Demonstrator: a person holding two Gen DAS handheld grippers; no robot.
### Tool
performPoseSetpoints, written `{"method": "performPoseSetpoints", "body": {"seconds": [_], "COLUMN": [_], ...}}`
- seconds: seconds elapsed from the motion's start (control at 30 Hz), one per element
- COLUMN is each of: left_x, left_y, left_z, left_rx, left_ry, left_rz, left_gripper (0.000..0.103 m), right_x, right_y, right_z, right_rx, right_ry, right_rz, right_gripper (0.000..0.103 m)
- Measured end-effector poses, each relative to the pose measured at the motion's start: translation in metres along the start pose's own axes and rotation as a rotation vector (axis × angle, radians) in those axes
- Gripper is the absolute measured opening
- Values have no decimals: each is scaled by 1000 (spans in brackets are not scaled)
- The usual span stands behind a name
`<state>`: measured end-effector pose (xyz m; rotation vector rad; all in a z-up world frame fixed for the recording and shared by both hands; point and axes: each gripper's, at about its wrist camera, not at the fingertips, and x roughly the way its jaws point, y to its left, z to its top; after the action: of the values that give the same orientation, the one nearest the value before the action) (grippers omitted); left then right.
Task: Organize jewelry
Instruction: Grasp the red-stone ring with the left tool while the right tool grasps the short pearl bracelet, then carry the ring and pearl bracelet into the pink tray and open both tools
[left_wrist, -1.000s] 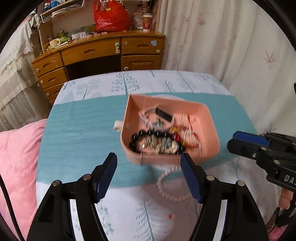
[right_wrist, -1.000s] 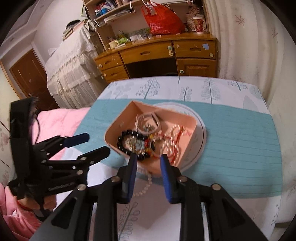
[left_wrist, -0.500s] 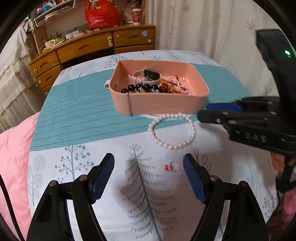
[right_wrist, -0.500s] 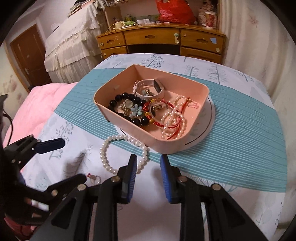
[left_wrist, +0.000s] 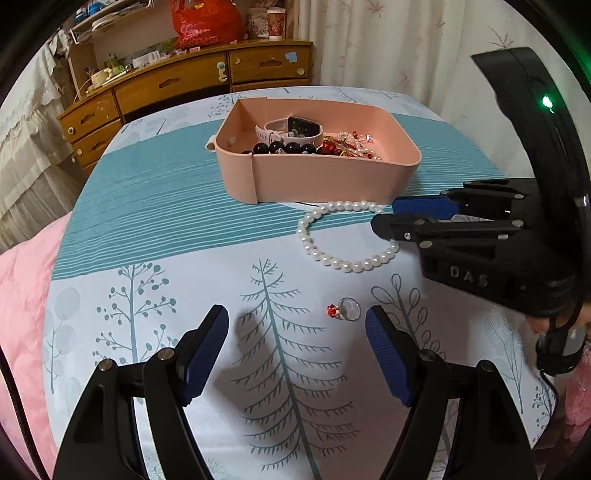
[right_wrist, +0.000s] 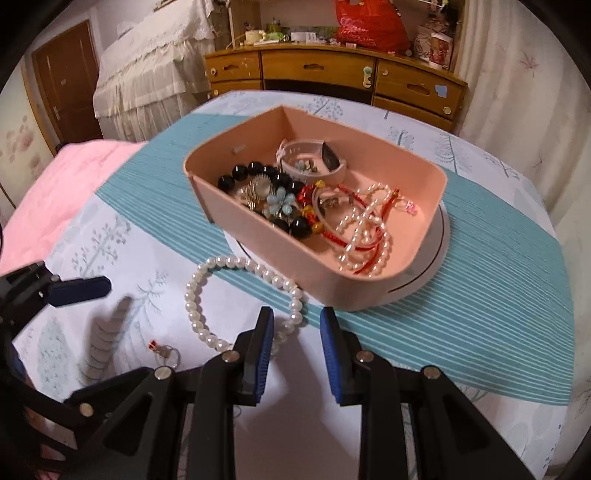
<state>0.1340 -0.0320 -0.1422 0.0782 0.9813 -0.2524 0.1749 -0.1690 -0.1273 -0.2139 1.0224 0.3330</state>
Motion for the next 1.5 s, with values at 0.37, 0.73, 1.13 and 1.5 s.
{"method": "performPoseSetpoints", "body": {"seconds": [0.37,0.73,1.13,1.5], "left_x": [3,8,6,-13], "left_y": [-5,-16,-20,-14], "left_z": [-3,-1,-1,16], "left_rx": [37,73,65,77], "left_ry": [-33,-34,-10,-23], "left_rz": [-27,-24,-37,-27], "left_gripper": [63,39,17,17], "right_x": [-1,-14,-54,-108], "right_y": [1,-21,-30,-40], "right_z": [1,2,12,28], "right_rx": [-4,92,101,100], "right_ry": [12,15,-79,-215], "right_rz": [43,134,147,169], "right_gripper": [7,7,7,7]}}
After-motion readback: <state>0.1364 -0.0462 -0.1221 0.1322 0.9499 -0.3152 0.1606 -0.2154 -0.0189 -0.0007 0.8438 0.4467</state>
